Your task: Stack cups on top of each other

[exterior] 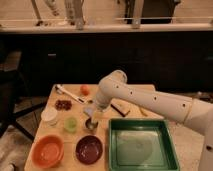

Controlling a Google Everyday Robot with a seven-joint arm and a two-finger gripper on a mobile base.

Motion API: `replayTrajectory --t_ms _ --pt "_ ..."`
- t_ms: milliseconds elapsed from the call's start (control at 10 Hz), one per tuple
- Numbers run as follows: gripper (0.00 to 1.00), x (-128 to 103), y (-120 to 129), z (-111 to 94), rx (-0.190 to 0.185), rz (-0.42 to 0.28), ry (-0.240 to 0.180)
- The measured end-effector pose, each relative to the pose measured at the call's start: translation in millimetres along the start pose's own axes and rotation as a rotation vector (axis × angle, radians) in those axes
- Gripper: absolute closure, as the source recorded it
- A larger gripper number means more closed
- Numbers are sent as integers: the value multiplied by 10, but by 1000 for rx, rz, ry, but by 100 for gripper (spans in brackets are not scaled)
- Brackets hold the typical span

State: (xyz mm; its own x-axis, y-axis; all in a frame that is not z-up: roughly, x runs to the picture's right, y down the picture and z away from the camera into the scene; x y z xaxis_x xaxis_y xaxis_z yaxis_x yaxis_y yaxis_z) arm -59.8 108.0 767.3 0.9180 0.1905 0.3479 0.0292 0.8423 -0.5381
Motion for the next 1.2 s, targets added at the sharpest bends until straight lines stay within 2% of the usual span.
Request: replayTrajectory --t_ms 400,700,900,1200 --pt "20 -6 4 8 1 -4 2" --pt "20 -2 -6 142 -3 -3 50" --pt "20 21 -16 255 -15 -4 96" --pt "20 47 -42 389 -33 6 111"
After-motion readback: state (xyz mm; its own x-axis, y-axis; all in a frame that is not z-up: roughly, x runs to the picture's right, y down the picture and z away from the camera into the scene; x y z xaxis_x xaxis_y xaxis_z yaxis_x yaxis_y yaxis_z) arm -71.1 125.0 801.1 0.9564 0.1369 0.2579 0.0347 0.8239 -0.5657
